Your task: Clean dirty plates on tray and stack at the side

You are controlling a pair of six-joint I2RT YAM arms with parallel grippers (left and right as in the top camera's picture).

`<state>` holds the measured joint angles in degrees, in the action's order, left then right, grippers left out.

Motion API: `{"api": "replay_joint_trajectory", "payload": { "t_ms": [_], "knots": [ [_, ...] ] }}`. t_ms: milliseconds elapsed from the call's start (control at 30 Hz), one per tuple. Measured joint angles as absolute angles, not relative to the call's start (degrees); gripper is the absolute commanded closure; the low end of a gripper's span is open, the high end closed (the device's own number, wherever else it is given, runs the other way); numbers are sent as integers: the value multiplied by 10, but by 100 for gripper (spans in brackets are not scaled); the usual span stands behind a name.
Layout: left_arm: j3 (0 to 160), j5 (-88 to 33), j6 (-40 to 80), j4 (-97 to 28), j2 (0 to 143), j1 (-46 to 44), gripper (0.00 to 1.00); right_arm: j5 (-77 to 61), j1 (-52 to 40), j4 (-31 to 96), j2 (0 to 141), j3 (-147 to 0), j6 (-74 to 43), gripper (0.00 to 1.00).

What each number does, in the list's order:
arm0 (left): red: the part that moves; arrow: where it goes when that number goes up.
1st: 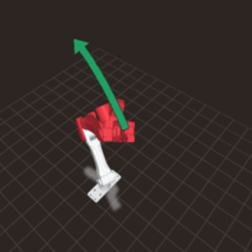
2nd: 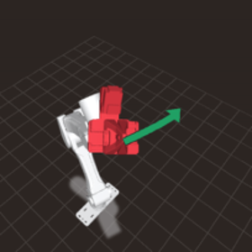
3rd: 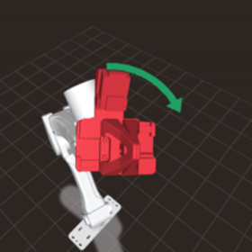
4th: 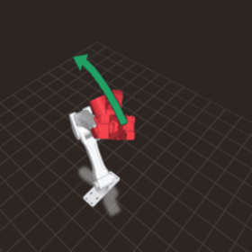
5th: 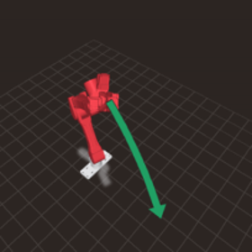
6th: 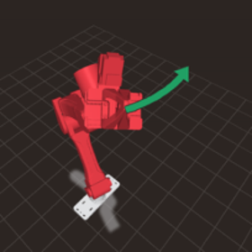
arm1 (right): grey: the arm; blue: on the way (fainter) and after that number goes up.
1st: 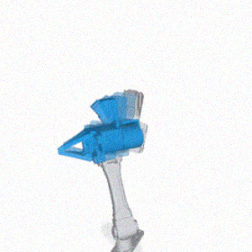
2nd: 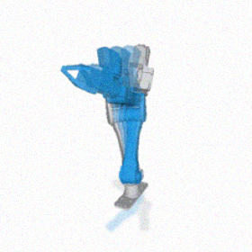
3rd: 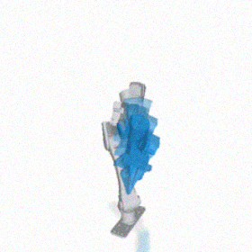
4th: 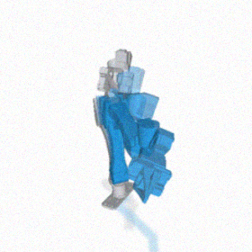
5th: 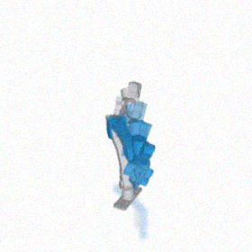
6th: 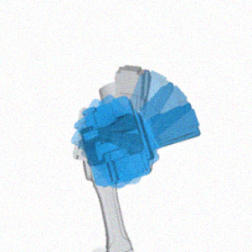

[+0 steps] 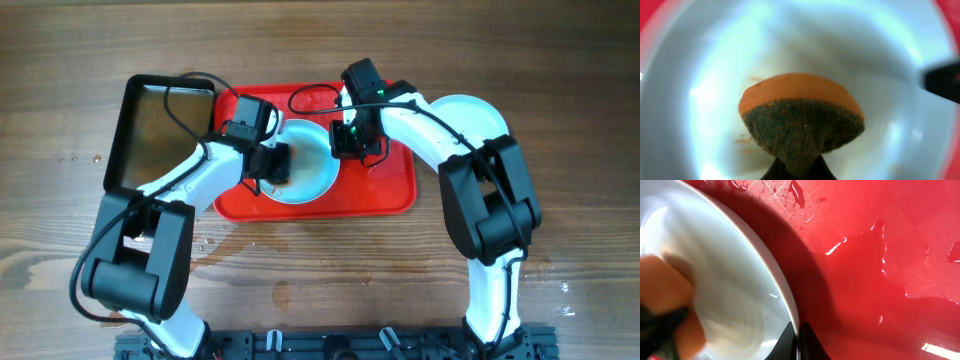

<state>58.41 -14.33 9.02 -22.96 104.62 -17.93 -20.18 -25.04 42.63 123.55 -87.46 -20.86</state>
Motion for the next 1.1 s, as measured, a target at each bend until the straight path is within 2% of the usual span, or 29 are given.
{"api": "replay_joint_trajectory", "payload": {
  "t_ms": [200,533,800,967,1100],
  "knots": [
    [583,-205,111,-187,1047,-179,96,-202,-250,423,1235,-875,-209,96],
    [583,-72,220,-105,1064,-179,96,-206,-250,423,1235,-875,-209,96],
    [601,-43,287,-159,1078,-178,96,-206,-250,424,1236,-875,-209,96],
    [618,-110,295,-241,1076,-170,96,-206,-250,424,1235,-875,-209,96],
    [620,-231,281,-276,1083,-151,96,-206,-250,424,1235,-875,-209,96]
  ]
}}
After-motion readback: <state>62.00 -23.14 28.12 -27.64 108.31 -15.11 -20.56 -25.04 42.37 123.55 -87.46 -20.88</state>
